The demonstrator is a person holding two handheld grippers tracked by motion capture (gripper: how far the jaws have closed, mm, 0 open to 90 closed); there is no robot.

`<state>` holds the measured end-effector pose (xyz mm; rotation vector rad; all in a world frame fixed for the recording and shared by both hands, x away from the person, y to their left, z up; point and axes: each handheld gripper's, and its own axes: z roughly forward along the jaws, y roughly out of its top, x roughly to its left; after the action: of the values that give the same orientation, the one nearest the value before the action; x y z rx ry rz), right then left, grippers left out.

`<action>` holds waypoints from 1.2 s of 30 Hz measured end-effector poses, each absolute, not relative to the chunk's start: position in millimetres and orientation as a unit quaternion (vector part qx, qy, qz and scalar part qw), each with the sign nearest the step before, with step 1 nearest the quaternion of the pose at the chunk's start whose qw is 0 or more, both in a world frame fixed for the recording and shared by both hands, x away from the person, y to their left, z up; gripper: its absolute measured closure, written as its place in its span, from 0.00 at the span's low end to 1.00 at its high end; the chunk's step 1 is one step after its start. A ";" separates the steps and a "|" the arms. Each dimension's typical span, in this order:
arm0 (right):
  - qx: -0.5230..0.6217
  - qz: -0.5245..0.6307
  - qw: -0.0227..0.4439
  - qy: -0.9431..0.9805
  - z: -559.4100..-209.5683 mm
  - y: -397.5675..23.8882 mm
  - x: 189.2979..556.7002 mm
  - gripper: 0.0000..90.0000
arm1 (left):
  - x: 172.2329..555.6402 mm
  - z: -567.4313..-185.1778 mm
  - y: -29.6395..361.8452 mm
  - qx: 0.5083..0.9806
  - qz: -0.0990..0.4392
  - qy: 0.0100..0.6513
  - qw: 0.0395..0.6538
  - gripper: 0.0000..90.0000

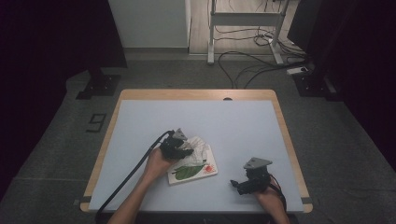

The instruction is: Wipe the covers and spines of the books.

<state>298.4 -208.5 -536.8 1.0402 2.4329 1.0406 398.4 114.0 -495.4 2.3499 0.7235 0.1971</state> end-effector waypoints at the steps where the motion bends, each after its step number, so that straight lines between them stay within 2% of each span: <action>1: 0.362 0.362 0.149 0.846 -536.8 -208.5 298.4 0.00 | 399.4 -495.3 111.6 0.900 0.075 0.275 0.330 0.79; 22: 0.362 0.362 0.148 0.846 -536.8 -208.6 298.4 0.00 | 417.4 -496.8 61.7 0.909 0.059 0.254 0.326 0.78; 36: 0.362 0.362 0.149 0.846 -536.8 -208.6 298.3 0.00 | 409.4 -498.7 55.4 0.909 0.049 0.247 0.332 0.79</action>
<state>298.3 -208.6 -536.8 1.0397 2.4329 1.0411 409.4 55.4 -498.7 2.3744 0.6454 0.1279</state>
